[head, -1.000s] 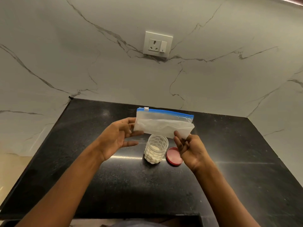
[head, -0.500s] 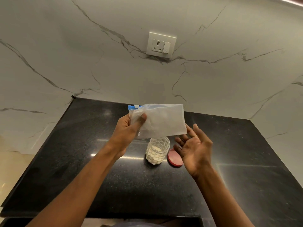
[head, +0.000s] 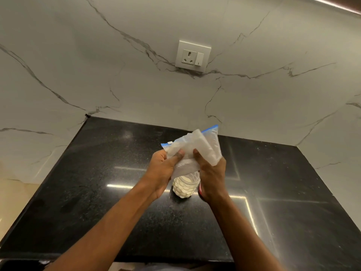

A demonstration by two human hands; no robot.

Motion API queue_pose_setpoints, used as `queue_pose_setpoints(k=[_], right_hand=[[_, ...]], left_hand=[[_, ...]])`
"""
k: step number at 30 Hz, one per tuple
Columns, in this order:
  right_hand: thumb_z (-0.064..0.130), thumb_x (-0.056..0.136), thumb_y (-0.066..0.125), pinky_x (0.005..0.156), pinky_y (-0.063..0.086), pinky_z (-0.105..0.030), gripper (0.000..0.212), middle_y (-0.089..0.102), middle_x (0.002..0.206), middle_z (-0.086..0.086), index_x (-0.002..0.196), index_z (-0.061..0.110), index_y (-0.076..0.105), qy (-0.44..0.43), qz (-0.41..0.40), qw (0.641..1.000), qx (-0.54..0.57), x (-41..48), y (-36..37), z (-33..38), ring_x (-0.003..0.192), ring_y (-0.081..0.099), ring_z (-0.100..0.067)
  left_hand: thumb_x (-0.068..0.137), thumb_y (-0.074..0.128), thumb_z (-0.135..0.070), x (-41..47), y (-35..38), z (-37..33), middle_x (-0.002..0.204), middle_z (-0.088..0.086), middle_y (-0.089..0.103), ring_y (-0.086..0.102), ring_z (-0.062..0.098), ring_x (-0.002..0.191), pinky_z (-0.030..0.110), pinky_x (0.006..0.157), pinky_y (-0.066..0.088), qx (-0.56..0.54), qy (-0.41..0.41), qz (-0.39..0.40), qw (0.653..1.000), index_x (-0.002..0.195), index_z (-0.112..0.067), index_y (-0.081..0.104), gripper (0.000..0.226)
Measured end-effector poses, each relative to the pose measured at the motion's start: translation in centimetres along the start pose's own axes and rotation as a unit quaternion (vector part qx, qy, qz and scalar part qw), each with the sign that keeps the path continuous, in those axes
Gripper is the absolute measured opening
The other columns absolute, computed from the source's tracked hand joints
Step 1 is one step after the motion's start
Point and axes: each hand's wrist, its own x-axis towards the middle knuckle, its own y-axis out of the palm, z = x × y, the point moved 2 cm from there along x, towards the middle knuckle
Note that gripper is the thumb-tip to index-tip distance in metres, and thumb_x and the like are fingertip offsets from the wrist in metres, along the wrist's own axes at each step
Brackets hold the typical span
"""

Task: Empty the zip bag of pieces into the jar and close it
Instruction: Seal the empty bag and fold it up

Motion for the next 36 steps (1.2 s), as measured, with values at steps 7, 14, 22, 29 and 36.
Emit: queue_pose_setpoints(k=[7, 14, 22, 29, 36], right_hand=[[0.008, 0.091, 0.078, 0.107, 0.051, -0.029, 0.067, 0.057, 0.149, -0.019, 0.150, 0.001, 0.048, -0.271, 0.062, 0.869, -0.410, -0.2, 0.9, -0.7, 0.133, 0.061, -0.028], [0.007, 0.086, 0.082, 0.061, 0.060, -0.031, 0.077, 0.044, 0.159, -0.018, 0.154, 0.008, 0.045, -0.339, 0.030, 0.751, -0.566, 0.2, 0.8, -0.6, 0.082, 0.077, -0.025], [0.004, 0.082, 0.081, 0.064, 0.062, -0.037, 0.085, 0.064, 0.136, -0.023, 0.154, -0.002, 0.035, -0.365, 0.083, 0.695, -0.615, 1.1, 1.3, -1.1, 0.083, 0.070, -0.024], [0.010, 0.087, 0.069, 0.097, 0.058, -0.044, 0.084, 0.028, 0.170, -0.001, 0.161, 0.026, 0.033, -0.195, 0.172, 0.856, -0.447, 0.3, -0.3, -0.7, 0.144, 0.046, -0.019], [0.042, 0.097, 0.066, 0.075, 0.066, -0.039, 0.031, 0.077, 0.116, -0.006, 0.126, 0.033, 0.071, 0.166, 0.215, 0.955, -0.123, 0.4, -1.2, 2.9, 0.103, 0.076, -0.032]], left_hand=[[0.104, 0.064, -0.022, 0.0, 0.4, -0.1, 0.109, 0.005, 0.077, 0.074, 0.017, 0.099, 0.026, 0.073, 0.063, 0.129, 0.056, -0.017, 0.990, 0.121, -0.018, 0.070, 0.018], [0.101, 0.049, -0.016, -0.6, 1.4, -1.0, 0.111, 0.010, 0.076, 0.072, 0.027, 0.107, 0.034, 0.080, 0.063, 0.029, 0.025, 0.040, 0.998, 0.112, -0.023, 0.067, 0.023], [0.091, 0.078, -0.040, -0.5, 2.3, -0.4, 0.107, 0.002, 0.081, 0.079, 0.013, 0.102, 0.023, 0.077, 0.063, 0.050, 0.057, 0.012, 0.997, 0.125, -0.018, 0.065, 0.043], [0.112, 0.049, -0.023, 0.0, 0.2, -0.7, 0.113, 0.006, 0.076, 0.076, 0.022, 0.101, 0.030, 0.069, 0.065, -0.004, -0.030, -0.065, 0.997, 0.120, -0.024, 0.065, 0.018], [0.111, 0.050, -0.026, 0.0, -0.5, -2.2, 0.122, 0.005, 0.069, 0.070, 0.025, 0.109, 0.033, 0.075, 0.065, 0.117, -0.103, 0.034, 0.987, 0.134, -0.025, 0.056, 0.023]])
